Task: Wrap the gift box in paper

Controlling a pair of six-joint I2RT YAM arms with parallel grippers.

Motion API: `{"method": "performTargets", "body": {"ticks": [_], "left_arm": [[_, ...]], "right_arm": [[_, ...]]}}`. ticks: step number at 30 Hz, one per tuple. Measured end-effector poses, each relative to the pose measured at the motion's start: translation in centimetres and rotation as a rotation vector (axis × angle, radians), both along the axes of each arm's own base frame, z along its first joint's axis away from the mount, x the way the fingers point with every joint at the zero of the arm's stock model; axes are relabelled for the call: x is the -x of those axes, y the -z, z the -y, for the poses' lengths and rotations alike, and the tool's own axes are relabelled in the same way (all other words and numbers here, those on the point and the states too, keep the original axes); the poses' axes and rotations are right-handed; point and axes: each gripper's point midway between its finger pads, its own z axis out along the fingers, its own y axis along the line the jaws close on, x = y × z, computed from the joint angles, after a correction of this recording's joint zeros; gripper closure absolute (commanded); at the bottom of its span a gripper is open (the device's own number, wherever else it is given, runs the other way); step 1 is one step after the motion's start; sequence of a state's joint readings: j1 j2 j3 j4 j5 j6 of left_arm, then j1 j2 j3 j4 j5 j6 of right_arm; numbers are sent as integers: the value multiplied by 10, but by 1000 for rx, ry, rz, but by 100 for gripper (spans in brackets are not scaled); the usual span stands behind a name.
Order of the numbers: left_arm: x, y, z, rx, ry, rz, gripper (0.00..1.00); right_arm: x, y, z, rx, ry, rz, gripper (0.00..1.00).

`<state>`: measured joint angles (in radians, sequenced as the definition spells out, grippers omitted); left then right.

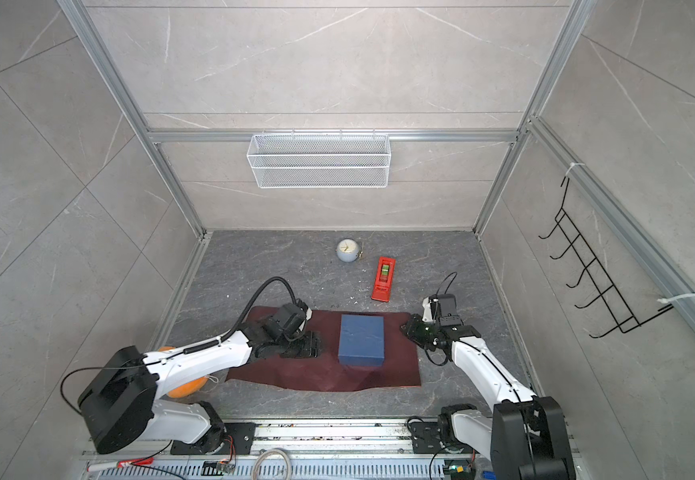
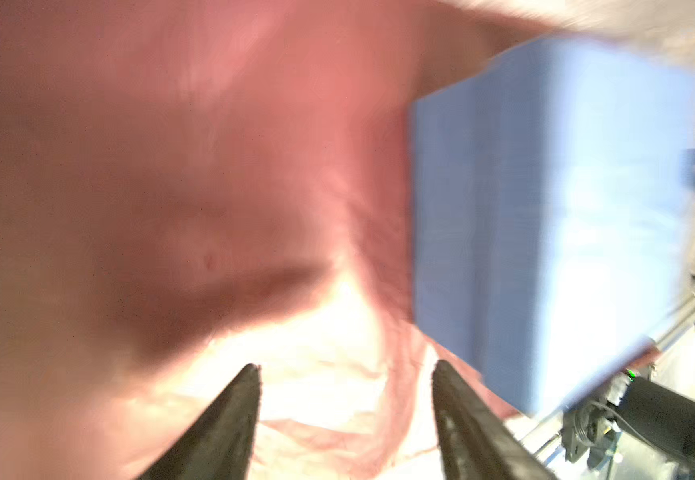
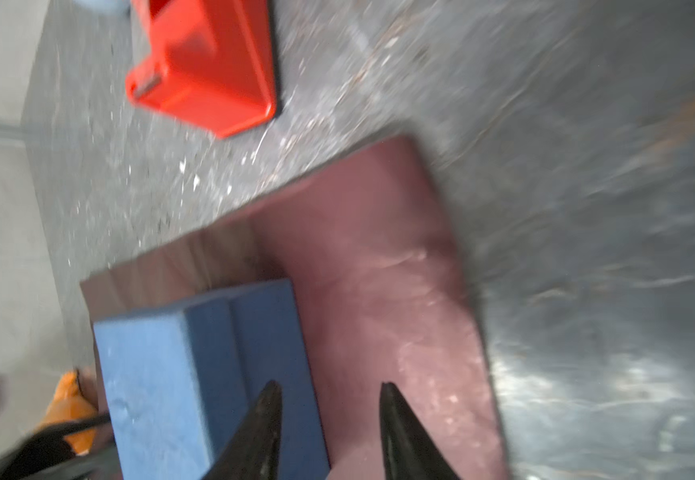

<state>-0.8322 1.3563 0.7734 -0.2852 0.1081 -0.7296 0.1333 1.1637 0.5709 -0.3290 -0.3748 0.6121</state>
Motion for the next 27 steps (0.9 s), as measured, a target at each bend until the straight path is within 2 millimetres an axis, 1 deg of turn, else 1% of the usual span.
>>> {"method": "performTargets", "body": {"ticks": [2,4,6,8,10,12,13,14,16,18,21,23,25,27], "left_arm": [[-3,-25,17,21,50,83,19],[-6,-50,43,25,121,172,16],[-9,-70,70,16,186,249,14],[-14,-83,98,-11,248,333,11],[-19,-87,124,-54,309,407,8],[-23,-83,146,-104,366,461,5],[-26,-78,156,-132,392,482,2],[-28,-73,164,-157,414,498,0],[-32,-59,178,-212,462,524,0],[-39,-45,186,-270,497,542,0],[-48,-26,189,-355,534,557,0],[-52,-15,186,-404,553,562,0],[-54,-7,182,-450,567,566,1],[-56,-6,181,-463,568,572,1]], "right_arm": [[4,6,-8,-8,-33,-24,69],[6,14,-10,-6,-38,-58,72],[6,22,-8,-3,-32,-86,74],[5,30,-5,-9,-22,-114,77],[3,39,-1,-22,-5,-138,78],[2,45,2,-35,13,-154,80],[3,47,4,-37,20,-158,80],[3,49,5,-39,26,-161,80],[4,51,7,-43,34,-164,81],[5,52,9,-48,44,-163,82],[6,55,10,-54,55,-168,83],[5,55,11,-58,57,-164,83],[5,55,11,-62,58,-164,84],[5,56,11,-64,61,-163,85]]}}
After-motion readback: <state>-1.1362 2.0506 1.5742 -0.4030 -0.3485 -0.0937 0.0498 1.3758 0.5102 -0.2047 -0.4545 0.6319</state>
